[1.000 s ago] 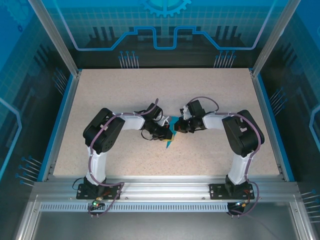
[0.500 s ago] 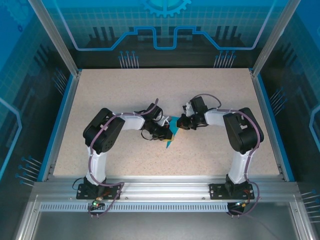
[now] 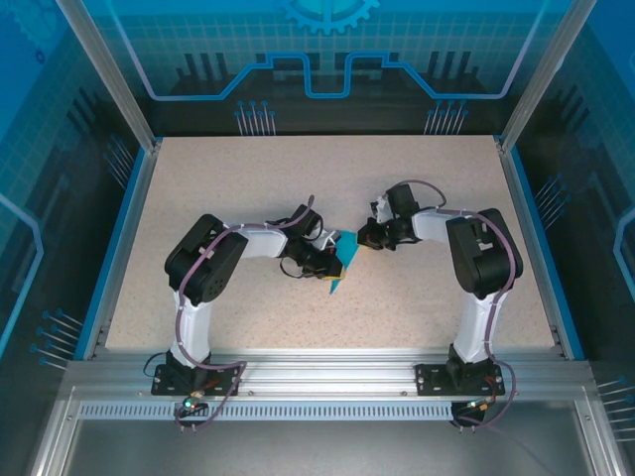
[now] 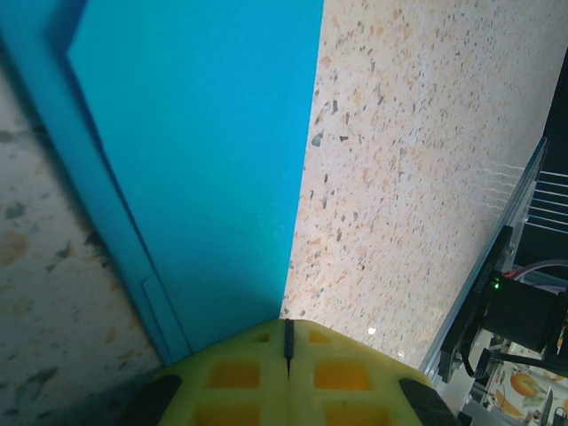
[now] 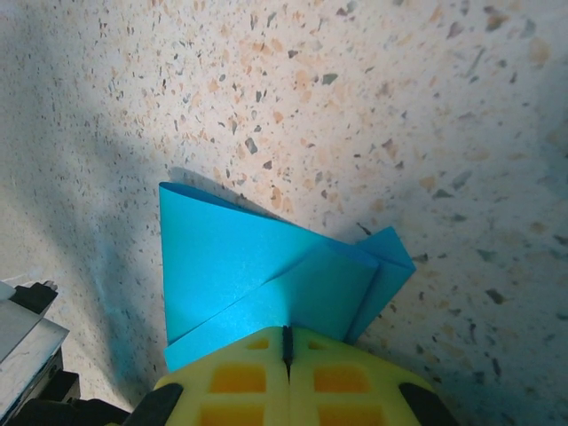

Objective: Fold a paper plane with a square sheet of paper (fold left side to right side)
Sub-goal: Fold the wing for the fifth time at the center of the table.

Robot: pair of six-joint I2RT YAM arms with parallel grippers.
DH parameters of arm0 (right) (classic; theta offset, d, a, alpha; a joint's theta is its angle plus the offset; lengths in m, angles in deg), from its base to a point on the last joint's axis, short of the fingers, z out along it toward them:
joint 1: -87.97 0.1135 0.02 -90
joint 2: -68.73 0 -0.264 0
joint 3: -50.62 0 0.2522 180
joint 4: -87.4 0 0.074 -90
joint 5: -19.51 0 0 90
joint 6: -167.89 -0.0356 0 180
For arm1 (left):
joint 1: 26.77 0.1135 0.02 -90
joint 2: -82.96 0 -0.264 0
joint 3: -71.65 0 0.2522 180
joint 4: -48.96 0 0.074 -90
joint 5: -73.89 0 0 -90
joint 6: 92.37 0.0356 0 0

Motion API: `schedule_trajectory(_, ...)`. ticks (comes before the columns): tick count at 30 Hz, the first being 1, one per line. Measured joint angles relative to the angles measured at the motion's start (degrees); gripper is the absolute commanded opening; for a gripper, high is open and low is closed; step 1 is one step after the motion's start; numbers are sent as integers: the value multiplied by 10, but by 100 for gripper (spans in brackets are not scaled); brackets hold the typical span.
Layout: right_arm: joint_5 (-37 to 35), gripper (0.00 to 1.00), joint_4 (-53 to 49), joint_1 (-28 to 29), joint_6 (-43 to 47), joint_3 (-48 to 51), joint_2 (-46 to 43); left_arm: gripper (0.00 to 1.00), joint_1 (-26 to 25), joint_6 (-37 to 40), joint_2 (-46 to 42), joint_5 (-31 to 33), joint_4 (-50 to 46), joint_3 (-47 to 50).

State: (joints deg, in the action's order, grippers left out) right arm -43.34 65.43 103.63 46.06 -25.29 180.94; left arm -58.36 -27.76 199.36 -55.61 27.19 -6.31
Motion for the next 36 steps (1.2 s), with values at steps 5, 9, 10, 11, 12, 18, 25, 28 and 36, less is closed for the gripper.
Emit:
schedule_trajectory(5,10,0,-15,-10,7,-16,11,0,0,0,0,1,4,0)
schedule_trajectory(9,15,0,-19,-21,13,-26,18,0,1,2,-1,0,8,3)
schedule_trajectory(10,15,0,-19,-24,13,-29,20,0,1,2,-1,1,9,3)
schedule_trajectory(11,14,0,-19,-28,15,-31,22,0,1,2,-1,1,9,3)
schedule_trajectory(12,14,0,-19,-33,15,-35,24,0,1,2,-1,1,9,3)
schedule_trajectory(18,18,0,-23,-49,19,-49,35,0,1,2,-2,2,11,5)
schedule_trajectory(25,30,0,-33,-60,20,-63,44,0,1,2,-3,2,13,6)
schedule_trajectory(28,17,0,-37,-77,24,-77,46,0,1,2,-4,2,12,7)
schedule_trajectory(36,7,0,-39,-98,28,-61,-3,0,2,2,-8,3,12,12)
